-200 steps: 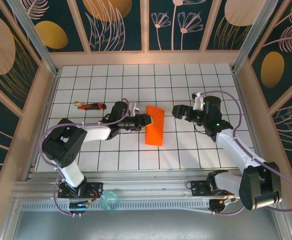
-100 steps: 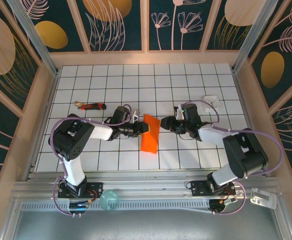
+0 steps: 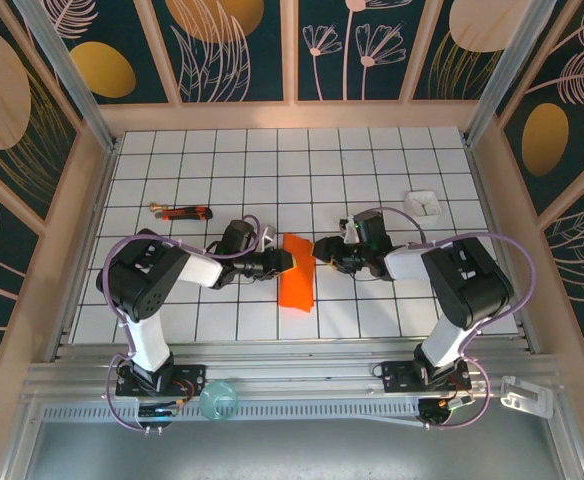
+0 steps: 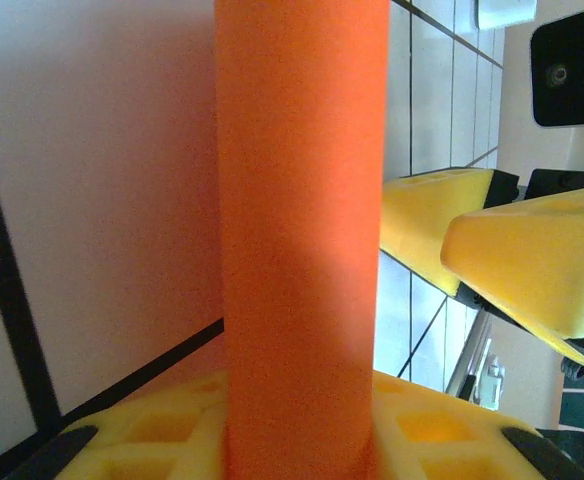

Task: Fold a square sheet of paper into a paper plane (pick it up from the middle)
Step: First fold the square sheet of paper in half at the center of the table.

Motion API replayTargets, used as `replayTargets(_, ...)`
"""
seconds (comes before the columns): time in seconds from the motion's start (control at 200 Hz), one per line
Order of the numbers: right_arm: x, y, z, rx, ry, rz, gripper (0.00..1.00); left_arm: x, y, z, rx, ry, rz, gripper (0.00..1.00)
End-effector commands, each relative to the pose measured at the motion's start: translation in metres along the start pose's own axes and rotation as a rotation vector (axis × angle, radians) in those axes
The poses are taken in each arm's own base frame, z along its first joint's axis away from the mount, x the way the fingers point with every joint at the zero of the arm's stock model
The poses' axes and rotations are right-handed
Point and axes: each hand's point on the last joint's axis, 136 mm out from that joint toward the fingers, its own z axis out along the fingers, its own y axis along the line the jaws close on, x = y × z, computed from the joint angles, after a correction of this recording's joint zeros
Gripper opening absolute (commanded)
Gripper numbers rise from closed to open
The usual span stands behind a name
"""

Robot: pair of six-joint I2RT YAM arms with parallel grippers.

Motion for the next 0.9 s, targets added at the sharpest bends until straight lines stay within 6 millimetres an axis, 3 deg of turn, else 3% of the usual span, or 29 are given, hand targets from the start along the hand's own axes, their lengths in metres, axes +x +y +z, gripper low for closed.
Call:
replayTargets(0.0, -0.005, 0.015, 0.009, -0.056, 0.003, -0.010, 0.49, -0.004, 0.010, -0.005, -0.046, -0.039, -0.021, 0.32)
replayTargets(0.325, -0.004, 0.019, 0.030, -0.065, 0.030, -0.014, 0.34, 0.003, 0.032, -0.004, -0.127, -0.029, -0.045, 0.35)
replayTargets(0.691, -0.007, 0.006, 0.043, -0.027, 0.039, -0.008, 0.28, 0.003, 0.042, -0.014, -0.237, -0.033, -0.017, 0.54)
replayTargets(0.891, -0.006, 0.006, 0.048, -0.027, 0.048, -0.009, 0.26, 0.005, 0.049, -0.017, -0.292, -0.023, -0.016, 0.59)
